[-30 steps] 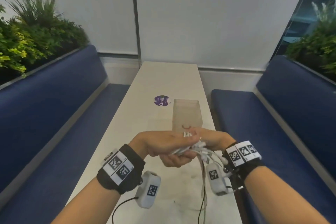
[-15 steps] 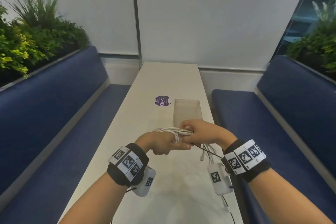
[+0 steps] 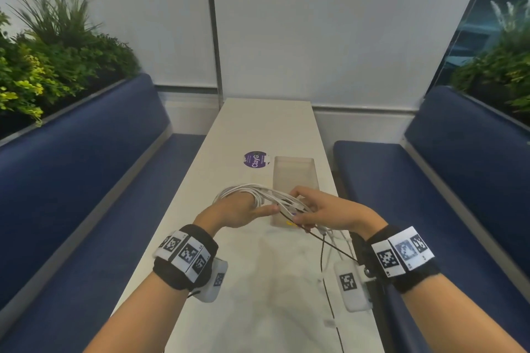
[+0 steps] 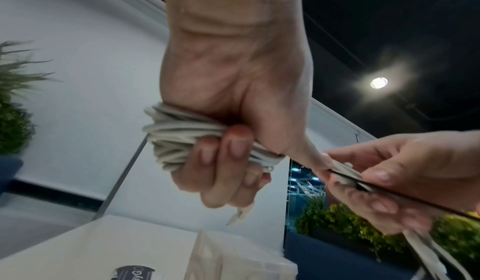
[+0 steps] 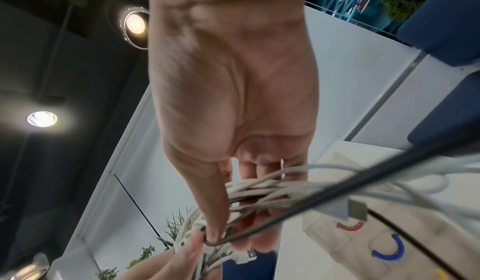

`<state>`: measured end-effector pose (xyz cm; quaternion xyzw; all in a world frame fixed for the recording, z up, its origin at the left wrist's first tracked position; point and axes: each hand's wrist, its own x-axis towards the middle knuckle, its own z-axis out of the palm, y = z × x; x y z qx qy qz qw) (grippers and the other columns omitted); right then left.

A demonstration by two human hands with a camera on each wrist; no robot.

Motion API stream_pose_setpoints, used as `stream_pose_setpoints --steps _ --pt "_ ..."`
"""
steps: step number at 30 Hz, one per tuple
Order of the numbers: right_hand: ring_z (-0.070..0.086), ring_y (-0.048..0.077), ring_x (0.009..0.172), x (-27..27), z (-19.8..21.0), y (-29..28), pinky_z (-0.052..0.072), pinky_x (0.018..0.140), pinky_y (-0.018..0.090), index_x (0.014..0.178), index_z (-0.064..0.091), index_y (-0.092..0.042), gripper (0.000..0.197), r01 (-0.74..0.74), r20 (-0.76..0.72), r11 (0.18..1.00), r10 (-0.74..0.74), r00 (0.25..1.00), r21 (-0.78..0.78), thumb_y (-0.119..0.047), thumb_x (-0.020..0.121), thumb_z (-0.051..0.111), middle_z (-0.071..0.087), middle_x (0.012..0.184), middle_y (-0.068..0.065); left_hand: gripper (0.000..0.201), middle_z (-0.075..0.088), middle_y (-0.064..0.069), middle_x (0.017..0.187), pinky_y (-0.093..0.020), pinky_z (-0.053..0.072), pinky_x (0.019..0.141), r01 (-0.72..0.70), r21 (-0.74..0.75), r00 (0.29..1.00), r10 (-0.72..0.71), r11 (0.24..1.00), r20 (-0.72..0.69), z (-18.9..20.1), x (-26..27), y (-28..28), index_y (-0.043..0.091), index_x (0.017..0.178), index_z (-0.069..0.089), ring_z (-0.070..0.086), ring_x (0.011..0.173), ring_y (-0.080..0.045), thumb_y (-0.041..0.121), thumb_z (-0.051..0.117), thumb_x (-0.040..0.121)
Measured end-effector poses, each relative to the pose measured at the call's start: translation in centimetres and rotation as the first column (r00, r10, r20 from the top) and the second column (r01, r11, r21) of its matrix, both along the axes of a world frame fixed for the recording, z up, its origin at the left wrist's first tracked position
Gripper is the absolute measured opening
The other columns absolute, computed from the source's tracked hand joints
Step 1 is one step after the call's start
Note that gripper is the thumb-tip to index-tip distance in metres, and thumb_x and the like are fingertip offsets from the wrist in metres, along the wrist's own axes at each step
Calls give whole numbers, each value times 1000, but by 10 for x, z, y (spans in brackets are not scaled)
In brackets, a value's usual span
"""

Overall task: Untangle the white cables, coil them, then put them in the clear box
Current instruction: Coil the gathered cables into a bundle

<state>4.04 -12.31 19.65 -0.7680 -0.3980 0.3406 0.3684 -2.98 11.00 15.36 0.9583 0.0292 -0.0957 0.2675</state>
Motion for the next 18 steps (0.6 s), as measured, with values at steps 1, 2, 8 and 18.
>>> stream_pose_setpoints --steps 1,2,8,18 --pt "60 10 72 0 0 0 51 63 26 117 50 -26 30 -10 18 1000 10 1000 -9 -16 93 65 65 89 -3 91 73 -11 109 -46 51 97 -6 -19 1000 5 1000 -7 -3 2 4 20 115 69 68 101 -24 95 33 77" --pt "59 5 70 -1 1 0 50 62 21 119 49 -28 37 -15 54 1000 17 998 -25 -15 90 68 64 90 -6 85 74 -9 108 -43 51 98 -16 -23 1000 16 1000 4 3 -2 1 21 118 69 68 101 -23 90 36 81" --pt "52 8 66 -4 -12 6 46 62 19 126 37 -39 70 11 184 997 4 983 -82 -15 77 80 52 79 -3 54 37 2 50 -24 34 56 -112 -99 992 116 989 38 31 -16 -9 25 57 47 37 37 -4 56 45 100" --pt "50 13 126 -4 -23 -1 41 101 27 151 19 -41 71 129 119 992 -126 985 -15 -54 92 55 49 140 -3 67 29 -1 48 -28 33 54 -218 -200 971 233 955 51 30 -17 1 17 53 28 29 40 -15 69 42 94"
